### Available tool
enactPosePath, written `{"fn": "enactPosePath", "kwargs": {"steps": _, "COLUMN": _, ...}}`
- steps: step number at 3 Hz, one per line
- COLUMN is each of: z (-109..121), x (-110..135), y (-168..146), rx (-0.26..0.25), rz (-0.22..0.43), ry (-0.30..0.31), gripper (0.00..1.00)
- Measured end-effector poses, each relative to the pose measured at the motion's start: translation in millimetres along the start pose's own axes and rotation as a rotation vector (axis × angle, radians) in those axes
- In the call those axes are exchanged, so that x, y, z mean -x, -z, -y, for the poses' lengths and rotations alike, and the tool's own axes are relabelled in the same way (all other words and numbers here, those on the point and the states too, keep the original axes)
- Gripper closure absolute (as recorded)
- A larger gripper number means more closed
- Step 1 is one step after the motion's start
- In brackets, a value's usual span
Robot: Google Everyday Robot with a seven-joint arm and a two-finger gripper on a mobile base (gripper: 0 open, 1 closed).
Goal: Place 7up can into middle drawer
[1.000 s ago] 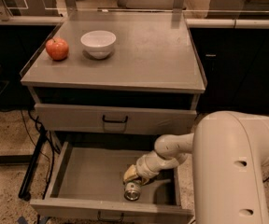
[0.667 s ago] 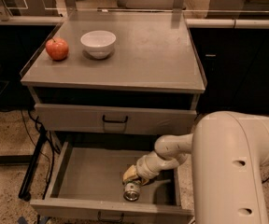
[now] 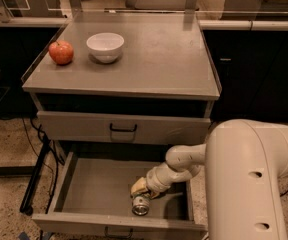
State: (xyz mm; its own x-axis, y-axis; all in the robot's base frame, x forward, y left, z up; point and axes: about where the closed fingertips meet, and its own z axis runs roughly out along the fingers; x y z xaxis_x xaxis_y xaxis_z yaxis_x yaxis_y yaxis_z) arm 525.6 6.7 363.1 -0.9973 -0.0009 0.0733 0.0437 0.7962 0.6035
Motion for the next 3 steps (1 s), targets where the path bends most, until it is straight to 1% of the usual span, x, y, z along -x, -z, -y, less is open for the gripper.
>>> {"fn": "enactPosePath", "kwargs": {"steps": 1, "z": 0.0, "x": 0.0, "y": 0.0, "rx": 0.000, "rz": 0.000, "ry": 0.000, "gripper": 0.65}}
{"fn": "enactPosePath", "kwargs": {"steps": 2, "z": 0.0, "x": 0.0, "y": -0.1, "rx": 0.000, "rz": 0.000, "ry": 0.000, "gripper": 0.41}}
{"fn": "enactPosePath", "kwargs": {"steps": 3, "z": 0.0, "x": -0.1, "y": -0.1, "rx": 0.000, "rz": 0.000, "ry": 0.000, "gripper": 0.12}}
